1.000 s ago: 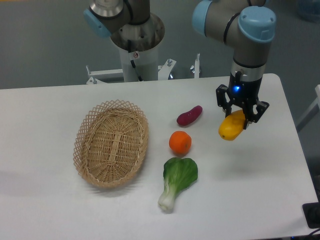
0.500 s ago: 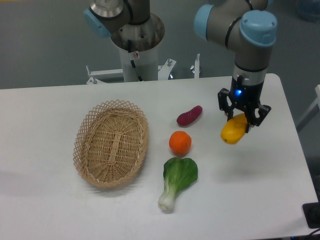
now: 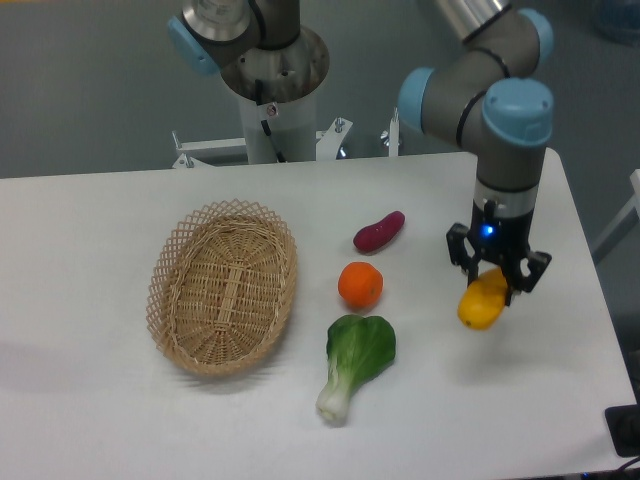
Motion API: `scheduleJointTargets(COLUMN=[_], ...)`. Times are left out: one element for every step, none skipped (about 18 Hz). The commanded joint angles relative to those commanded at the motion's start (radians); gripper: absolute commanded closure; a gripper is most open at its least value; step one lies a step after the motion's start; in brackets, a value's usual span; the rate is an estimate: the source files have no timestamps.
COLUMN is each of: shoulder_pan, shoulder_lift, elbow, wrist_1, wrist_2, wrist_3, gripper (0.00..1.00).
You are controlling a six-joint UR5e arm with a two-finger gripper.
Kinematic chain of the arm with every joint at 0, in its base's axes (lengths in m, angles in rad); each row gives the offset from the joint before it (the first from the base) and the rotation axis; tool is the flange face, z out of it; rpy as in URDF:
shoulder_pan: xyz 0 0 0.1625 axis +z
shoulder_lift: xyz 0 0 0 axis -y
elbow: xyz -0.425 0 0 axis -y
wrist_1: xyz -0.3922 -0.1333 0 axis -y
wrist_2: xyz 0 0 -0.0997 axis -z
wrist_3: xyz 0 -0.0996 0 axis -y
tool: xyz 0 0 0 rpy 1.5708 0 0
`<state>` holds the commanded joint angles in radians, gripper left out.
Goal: Place the mango on the table
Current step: 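Lower the held yellow mango down onto the table beside the bok choy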
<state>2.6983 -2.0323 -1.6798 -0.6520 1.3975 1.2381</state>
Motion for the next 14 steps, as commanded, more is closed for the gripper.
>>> scheduleJointTargets(shoulder_pan=[-0.008, -0.012, -0.014, -0.017, -0.028, -0.034, -0.035, -0.037, -0.038, -0.041, -0.041, -0.043, -0.043, -0.045], shoulder_lift=[-0.014, -0.02, -0.028, -0.04, -0.054, -0.066, -0.075, -0.081, -0.085, -0.086, -0.086, -0.088, -0.089, -0.089], elbow=[0.003, 0.003, 0.0, 0.002, 0.005, 0.003, 0.002, 0.002, -0.001, -0.006, -0.009, -0.011, -0.015, -0.02], wrist_1=[0.0, 0.0, 0.0, 0.002, 0.002, 0.002, 0.002, 0.002, 0.002, 0.003, 0.003, 0.003, 0.003, 0.003], wrist_2=[0.0, 0.0, 0.0, 0.0, 0.0, 0.002, 0.003, 0.003, 0.003, 0.005, 0.005, 0.005, 0.005, 0.005], wrist_3=[-0.006, -0.006, -0.006, -0.003, -0.003, 0.001, 0.007, 0.015, 0.02, 0.02, 0.02, 0.02, 0.02, 0.02], gripper=[0.57, 0.57, 0.57, 0.57, 0.56, 0.56, 0.57, 0.56, 0.56, 0.56, 0.56, 0.56, 0.56, 0.56])
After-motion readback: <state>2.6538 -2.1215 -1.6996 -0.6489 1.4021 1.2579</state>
